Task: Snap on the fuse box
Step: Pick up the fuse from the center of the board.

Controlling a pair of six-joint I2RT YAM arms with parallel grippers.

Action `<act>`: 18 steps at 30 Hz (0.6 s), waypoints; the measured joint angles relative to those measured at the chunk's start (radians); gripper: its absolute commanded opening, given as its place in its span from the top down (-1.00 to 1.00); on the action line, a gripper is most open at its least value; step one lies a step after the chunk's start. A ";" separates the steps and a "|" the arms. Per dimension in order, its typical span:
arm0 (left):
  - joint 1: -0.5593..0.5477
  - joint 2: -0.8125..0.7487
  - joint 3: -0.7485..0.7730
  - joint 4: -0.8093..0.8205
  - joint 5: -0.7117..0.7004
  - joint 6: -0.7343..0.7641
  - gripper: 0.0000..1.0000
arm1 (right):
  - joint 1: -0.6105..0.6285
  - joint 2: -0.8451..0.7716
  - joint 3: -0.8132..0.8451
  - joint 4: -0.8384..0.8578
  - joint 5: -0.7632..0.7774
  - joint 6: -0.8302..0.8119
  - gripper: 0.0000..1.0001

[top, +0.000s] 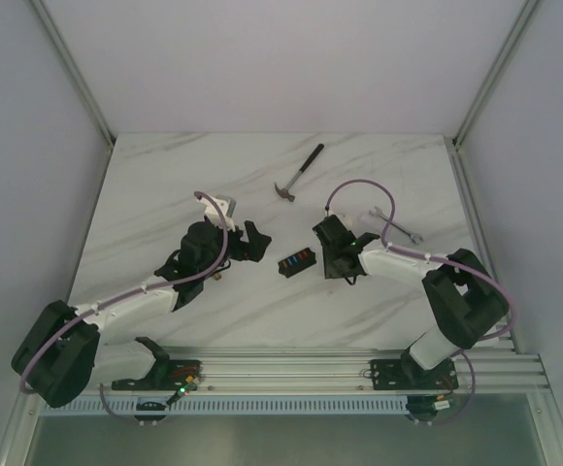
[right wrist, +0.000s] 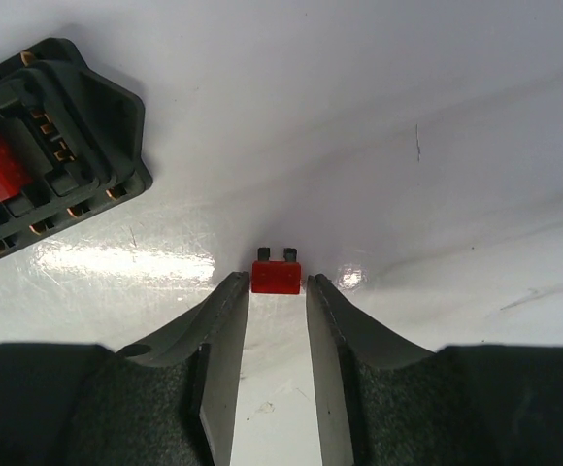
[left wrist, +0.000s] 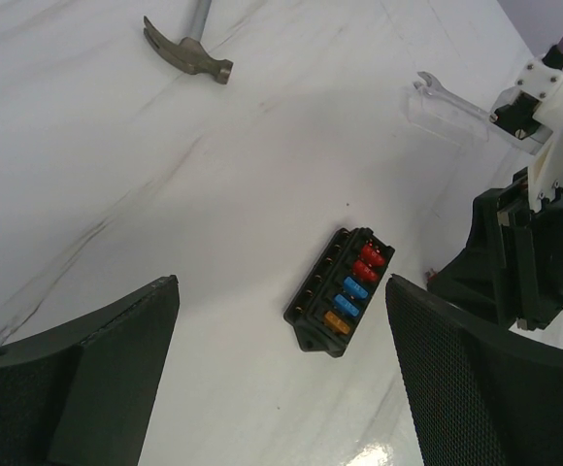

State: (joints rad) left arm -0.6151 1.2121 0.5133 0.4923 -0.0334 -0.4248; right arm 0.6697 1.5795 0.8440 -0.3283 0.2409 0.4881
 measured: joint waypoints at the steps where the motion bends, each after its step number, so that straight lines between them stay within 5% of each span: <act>1: 0.000 0.001 0.002 0.000 0.001 0.000 -0.91 | 0.001 0.000 0.000 0.000 0.000 -0.002 0.31; 18: 0.000 0.018 0.006 0.002 0.039 -0.034 -0.90 | 0.014 -0.013 -0.003 0.009 0.008 -0.092 0.73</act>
State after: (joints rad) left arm -0.6151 1.2301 0.5190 0.4946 0.0055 -0.4591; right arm 0.6834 1.5669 0.8413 -0.3195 0.2485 0.3965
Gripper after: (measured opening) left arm 0.955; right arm 0.294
